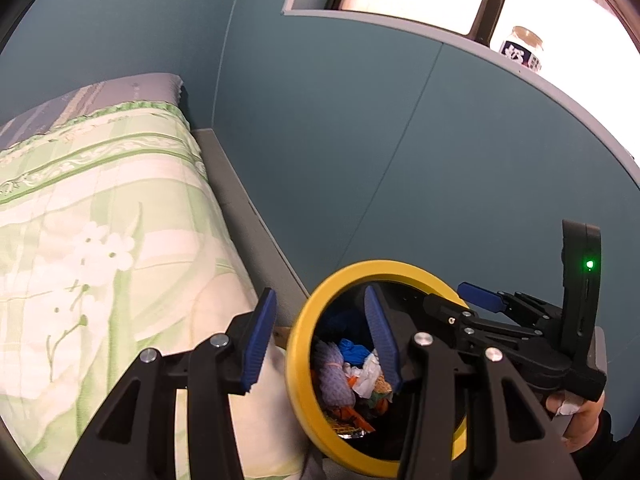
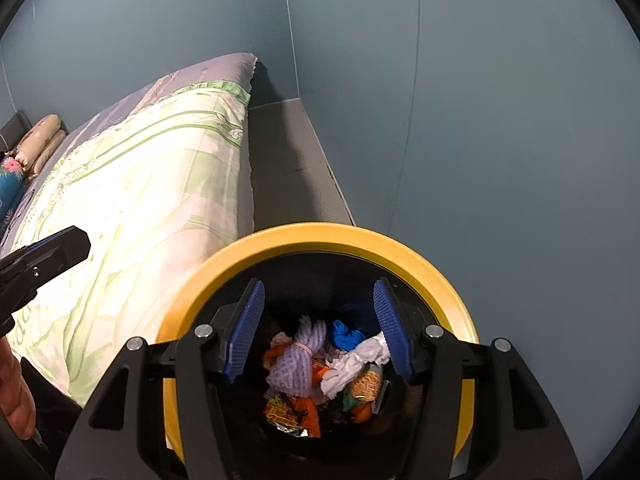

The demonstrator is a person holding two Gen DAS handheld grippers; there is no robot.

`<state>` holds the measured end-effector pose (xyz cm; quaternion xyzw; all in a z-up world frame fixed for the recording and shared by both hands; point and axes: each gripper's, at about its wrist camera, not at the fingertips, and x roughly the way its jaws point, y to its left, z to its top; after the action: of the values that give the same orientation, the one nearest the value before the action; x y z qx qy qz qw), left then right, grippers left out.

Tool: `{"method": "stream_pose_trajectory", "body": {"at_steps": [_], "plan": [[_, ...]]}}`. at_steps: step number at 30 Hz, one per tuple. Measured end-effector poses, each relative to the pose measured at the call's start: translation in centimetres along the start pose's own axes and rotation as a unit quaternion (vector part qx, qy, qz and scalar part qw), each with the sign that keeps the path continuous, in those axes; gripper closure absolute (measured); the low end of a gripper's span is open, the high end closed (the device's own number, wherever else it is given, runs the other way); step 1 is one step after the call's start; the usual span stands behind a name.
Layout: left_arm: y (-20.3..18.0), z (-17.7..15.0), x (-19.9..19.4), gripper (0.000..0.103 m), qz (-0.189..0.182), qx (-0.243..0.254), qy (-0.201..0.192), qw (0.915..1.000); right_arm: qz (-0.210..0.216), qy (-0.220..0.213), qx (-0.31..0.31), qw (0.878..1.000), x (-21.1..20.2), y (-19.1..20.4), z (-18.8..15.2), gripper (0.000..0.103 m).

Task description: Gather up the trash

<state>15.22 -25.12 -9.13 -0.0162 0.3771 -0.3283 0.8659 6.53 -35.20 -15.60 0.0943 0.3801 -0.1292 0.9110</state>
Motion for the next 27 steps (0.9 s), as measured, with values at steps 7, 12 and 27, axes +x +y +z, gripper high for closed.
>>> {"method": "stream_pose_trajectory", "body": {"at_steps": [7, 12, 27], "plan": [[1.4, 0.3, -2.9, 0.059, 0.021, -0.005, -0.031, 0.9993, 0.009, -0.022, -0.006, 1.0, -1.3, 1.6, 0.8, 0.047], [2.4, 0.7, -4.9, 0.059, 0.029, -0.013, -0.048, 0.9983, 0.011, -0.035, -0.015, 0.999, -2.2, 2.9, 1.4, 0.047], [4.5, 0.9, -10.6, 0.054, 0.061, -0.019, -0.09, 0.9939, 0.029, -0.055, -0.046, 0.997, -4.6, 7.0, 2.4, 0.045]]}}
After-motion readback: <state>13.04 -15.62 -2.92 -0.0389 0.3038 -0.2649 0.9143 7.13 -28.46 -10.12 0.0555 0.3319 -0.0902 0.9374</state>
